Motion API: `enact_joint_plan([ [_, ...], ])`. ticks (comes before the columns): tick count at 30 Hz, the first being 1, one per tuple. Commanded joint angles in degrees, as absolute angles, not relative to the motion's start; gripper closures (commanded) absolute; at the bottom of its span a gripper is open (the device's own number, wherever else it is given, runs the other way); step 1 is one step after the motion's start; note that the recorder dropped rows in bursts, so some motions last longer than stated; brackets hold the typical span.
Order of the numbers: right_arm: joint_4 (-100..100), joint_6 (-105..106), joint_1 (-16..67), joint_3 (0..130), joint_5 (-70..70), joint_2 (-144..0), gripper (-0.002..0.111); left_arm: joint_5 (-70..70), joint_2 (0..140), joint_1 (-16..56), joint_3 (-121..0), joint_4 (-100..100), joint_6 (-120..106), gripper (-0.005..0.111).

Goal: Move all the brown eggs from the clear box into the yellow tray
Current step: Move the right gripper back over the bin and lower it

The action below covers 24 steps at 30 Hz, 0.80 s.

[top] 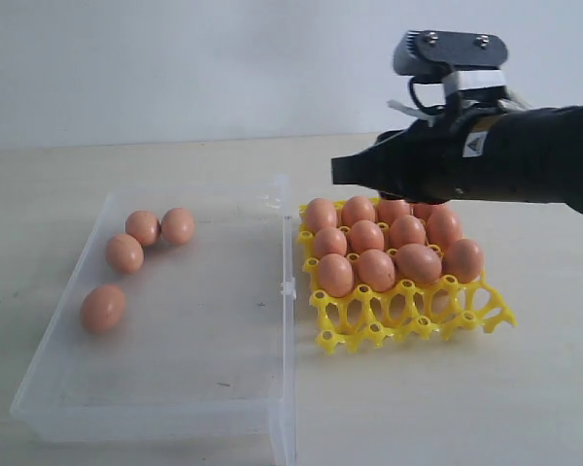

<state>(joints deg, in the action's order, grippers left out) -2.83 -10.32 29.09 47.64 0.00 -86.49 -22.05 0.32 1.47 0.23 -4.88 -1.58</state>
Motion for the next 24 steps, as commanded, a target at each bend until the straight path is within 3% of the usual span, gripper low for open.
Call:
enact_joint_plan([
  [1, -2.4, -2.0, 34.4, 52.1, 4.5, -87.6, 0.091, -21.7, 0.0, 1.8, 0.0, -4.6, -1.4, 0.107],
  [6, -2.5, 0.4, 38.3, 58.4, 12.3, -91.5, 0.091, -21.7, 0.0, 1.8, 0.0, -4.6, -1.4, 0.107],
  [14, -7.3, 3.0, 43.1, 74.9, 36.5, -103.3, 0.088, -21.7, 0.0, 1.8, 0.0, -4.6, -1.4, 0.107],
  [24, -14.4, 5.5, 48.0, 97.2, 52.1, -118.5, 0.060, -21.7, 0.0, 1.8, 0.0, -4.6, -1.4, 0.107],
])
